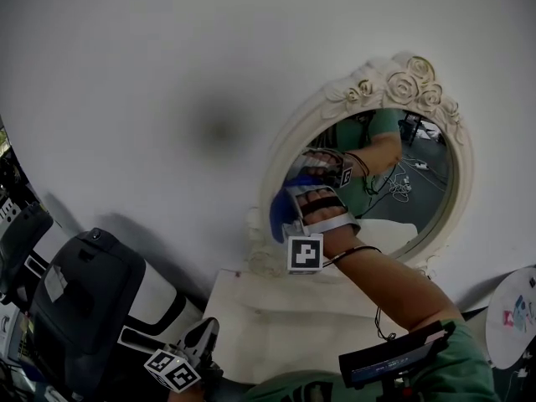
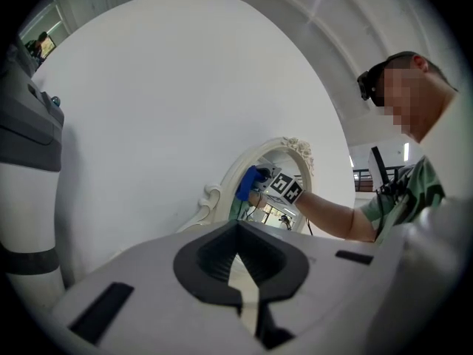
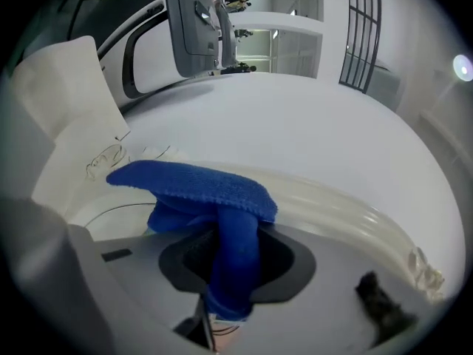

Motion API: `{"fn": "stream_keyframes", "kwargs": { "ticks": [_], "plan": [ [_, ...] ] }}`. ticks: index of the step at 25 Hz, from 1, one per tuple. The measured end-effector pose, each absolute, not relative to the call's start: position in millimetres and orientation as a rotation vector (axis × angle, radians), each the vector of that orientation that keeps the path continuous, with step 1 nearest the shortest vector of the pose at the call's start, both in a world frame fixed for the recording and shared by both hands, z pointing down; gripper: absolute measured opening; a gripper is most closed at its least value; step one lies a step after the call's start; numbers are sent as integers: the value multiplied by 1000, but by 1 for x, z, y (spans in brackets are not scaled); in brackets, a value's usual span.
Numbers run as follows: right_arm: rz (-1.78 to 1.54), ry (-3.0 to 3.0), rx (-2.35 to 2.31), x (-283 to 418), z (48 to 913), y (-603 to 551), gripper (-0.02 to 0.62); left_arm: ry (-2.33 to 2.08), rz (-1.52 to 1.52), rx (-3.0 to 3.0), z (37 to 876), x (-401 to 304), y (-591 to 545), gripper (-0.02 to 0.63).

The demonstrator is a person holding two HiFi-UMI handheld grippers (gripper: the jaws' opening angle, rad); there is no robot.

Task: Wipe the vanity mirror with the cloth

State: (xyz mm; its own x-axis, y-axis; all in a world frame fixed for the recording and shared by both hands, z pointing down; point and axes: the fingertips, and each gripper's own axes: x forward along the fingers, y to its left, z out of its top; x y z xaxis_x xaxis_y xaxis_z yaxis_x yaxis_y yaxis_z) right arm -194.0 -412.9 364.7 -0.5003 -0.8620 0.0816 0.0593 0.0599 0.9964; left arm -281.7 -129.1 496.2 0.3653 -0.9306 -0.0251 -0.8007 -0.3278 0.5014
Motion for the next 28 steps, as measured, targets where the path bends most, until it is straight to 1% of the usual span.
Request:
{"fn": "stream_keyframes", "kwargs": {
  "ticks": [3, 6, 13, 18, 21, 24, 28],
  "plan": [
    [-1510, -1586, 830, -180, 366, -414, 106, -1474, -435, 2256, 491, -270, -137, -3],
    [-1471, -1578, 850, -143, 368, -416, 106, -1424, -420, 2294, 488, -253, -149, -3],
    [-1389, -1393, 926, 3, 372, -429, 106, -1293, -384, 2365, 484, -203, -178, -3],
    [-1274, -1286, 1019, 114, 375, -436, 106, -1200, -368, 2420, 478, -163, -194, -3],
    [-1196, -1220, 1064, 169, 378, -439, 106, -1172, -365, 2436, 475, -150, -199, -3],
    [-1127, -1193, 1103, 202, 380, -442, 106, -1172, -368, 2440, 473, -147, -198, -3],
    [-1078, -1178, 1127, 215, 380, -442, 106, -1202, -382, 2428, 472, -156, -190, -3]
  ]
}}
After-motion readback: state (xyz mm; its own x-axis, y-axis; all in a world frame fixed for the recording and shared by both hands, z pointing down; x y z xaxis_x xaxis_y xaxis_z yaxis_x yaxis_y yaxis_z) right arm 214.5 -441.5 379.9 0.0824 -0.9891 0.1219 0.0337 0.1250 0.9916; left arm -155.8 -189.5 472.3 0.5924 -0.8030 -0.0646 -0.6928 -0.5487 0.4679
